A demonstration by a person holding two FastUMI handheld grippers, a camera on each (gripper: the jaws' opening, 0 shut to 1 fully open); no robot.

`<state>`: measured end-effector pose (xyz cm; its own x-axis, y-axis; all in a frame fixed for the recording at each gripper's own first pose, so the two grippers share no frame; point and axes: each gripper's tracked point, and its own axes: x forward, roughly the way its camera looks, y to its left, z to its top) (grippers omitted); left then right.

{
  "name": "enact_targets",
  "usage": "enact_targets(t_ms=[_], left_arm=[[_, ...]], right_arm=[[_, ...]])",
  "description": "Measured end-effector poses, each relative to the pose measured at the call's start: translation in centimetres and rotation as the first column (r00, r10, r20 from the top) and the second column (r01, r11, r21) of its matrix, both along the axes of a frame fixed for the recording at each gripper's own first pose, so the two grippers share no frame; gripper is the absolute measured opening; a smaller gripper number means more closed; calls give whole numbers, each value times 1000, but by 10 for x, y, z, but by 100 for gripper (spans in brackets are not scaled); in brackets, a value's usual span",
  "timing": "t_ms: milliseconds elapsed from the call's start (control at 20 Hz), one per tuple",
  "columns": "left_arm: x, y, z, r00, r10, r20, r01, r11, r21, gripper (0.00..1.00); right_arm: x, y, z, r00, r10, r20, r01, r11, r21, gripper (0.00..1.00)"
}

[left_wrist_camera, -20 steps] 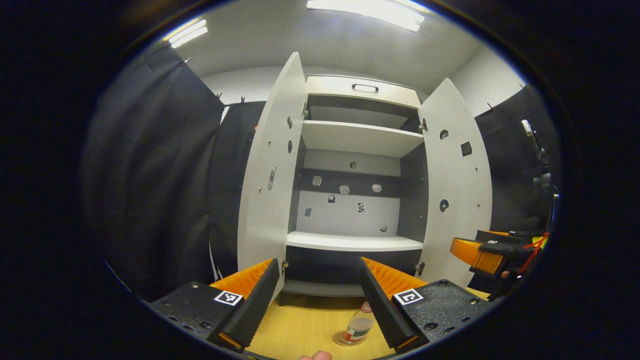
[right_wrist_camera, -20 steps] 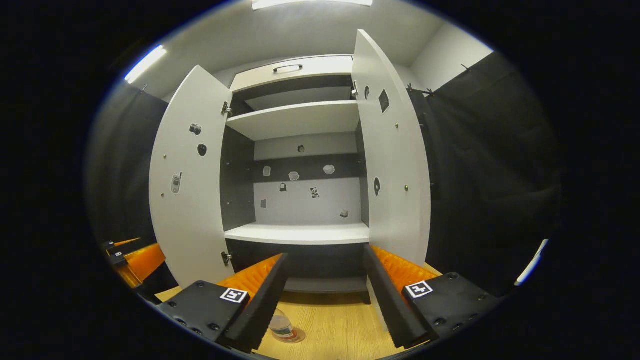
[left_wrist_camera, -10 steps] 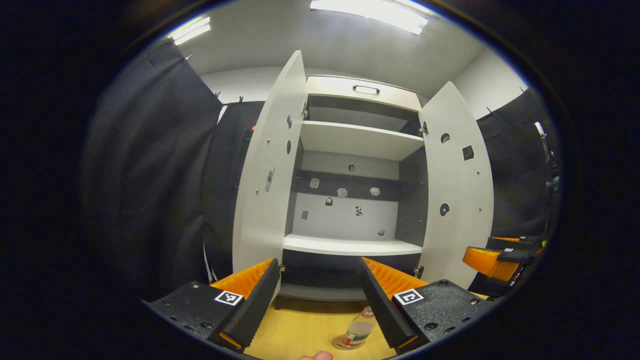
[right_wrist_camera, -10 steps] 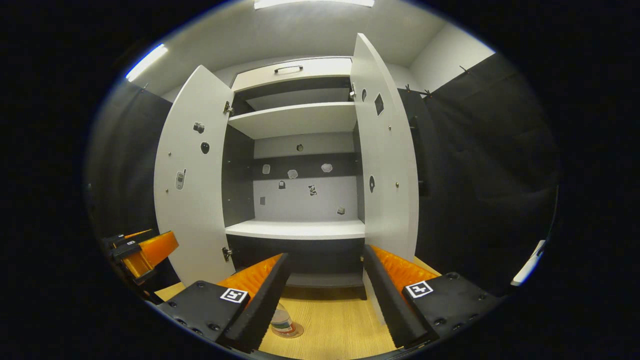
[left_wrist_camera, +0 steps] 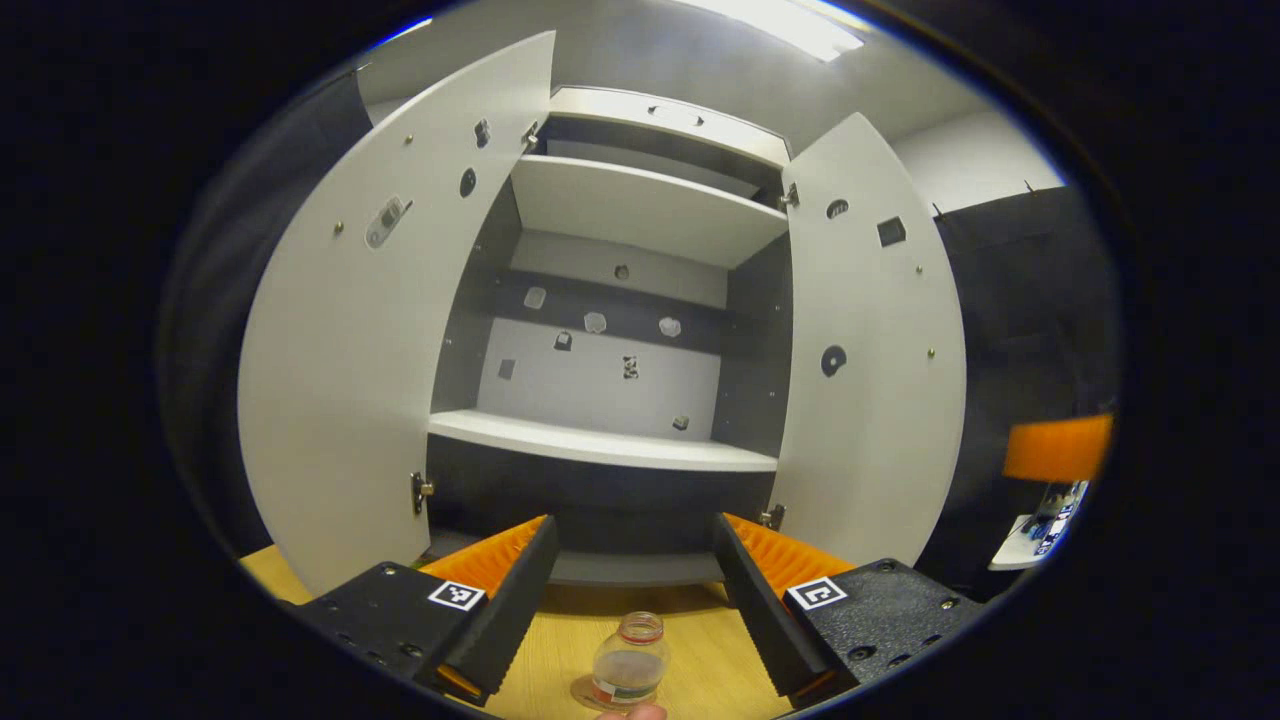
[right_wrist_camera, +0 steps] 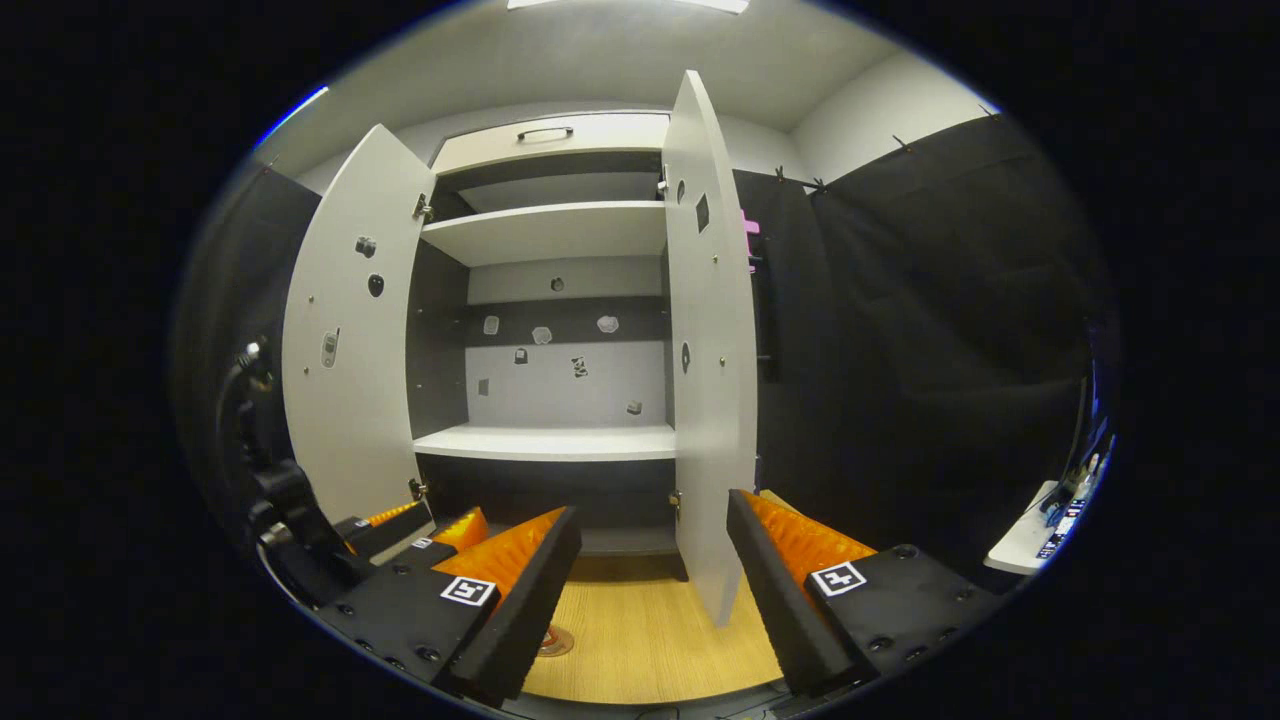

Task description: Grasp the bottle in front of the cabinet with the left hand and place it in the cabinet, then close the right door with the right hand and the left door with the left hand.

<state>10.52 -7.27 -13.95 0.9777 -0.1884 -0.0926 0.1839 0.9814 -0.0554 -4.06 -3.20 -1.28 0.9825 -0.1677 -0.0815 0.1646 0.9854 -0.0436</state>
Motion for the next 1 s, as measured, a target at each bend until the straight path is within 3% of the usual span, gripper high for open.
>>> enact_targets(t_ms=[400, 700, 800, 850, 1000], left_arm=[[-11, -15, -144, 985, -10, -170, 27, 995, 95, 95], [-17, -4, -204, 967, 77, -243, -62, 996, 69, 95], [-21, 4, -212, 958, 118, -263, -98, 991, 87, 90], [-21, 5, -207, 959, 129, -252, -108, 990, 93, 77], [-32, 2, -187, 955, 136, -265, -112, 988, 103, 71]], right_arm=[[-13, -8, -3, 998, -45, -51, 44, 999, -21, 98], [-5, -11, -8, 997, 8, -80, -10, 1000, -23, 98], [0, -19, -7, 997, 32, -76, -34, 999, -34, 97], [3, -23, -7, 996, 48, -75, -51, 998, -36, 97], [13, -30, -12, 989, 121, -86, -124, 992, -21, 97]])
